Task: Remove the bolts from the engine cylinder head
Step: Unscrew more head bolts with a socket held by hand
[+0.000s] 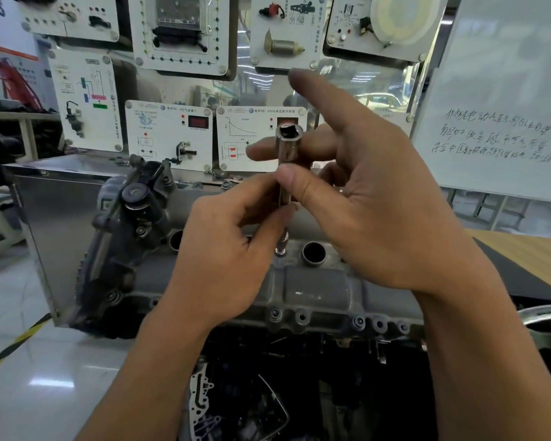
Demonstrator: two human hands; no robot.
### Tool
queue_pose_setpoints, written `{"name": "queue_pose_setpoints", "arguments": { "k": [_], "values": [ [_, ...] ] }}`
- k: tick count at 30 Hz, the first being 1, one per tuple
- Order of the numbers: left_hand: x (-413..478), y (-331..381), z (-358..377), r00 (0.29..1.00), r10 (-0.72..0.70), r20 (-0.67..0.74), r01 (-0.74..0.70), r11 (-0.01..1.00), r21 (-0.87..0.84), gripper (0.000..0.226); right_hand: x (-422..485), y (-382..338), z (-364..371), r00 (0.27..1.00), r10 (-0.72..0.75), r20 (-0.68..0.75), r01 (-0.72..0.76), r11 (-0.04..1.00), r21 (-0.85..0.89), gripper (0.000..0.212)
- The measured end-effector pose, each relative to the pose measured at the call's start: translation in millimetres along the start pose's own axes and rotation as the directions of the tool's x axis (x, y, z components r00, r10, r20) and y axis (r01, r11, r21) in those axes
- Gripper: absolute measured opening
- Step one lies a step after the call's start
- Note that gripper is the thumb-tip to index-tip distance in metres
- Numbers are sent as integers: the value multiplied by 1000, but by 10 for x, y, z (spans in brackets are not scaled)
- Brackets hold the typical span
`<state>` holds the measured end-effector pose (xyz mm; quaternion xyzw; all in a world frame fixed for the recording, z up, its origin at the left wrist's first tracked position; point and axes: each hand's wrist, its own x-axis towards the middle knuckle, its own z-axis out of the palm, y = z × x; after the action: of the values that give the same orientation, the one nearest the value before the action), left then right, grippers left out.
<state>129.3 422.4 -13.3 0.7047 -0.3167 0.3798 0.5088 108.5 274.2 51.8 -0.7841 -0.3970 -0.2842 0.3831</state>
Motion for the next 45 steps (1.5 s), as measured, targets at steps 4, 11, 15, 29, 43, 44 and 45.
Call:
{"name": "queue_pose_setpoints", "arguments": {
  "k": [4,11,15,29,43,44,45],
  "values": [
    [-15,20,73,983,24,-185,-16,999,45,12,23,-33,22,990,-42,-138,41,999,-7,55],
    [4,-15,66,996,-80,-39,77,994,-77,25,2,7,33,975,4,-222,25,991,129,36],
    [-4,-28,16,986,-76,148,76,997,5,33,-21,35,-74,999,28,-21,-26,995,100,52],
    [26,-28,42,982,-131,139,130,991,21,35,-5,35,-28,995,24,-99,-20,999,41,41],
    [7,12,221,979,-146,-145,152,988,28,23,0,-25,47,945,-2,-327,-49,988,-149,26],
    [19,0,191,984,-164,-70,164,986,-9,23,4,-32,15,961,14,-277,-62,985,-164,24],
    [32,-9,149,983,-183,30,184,982,-44,28,8,-37,-23,976,30,-217,-74,978,-195,27]
  ]
}}
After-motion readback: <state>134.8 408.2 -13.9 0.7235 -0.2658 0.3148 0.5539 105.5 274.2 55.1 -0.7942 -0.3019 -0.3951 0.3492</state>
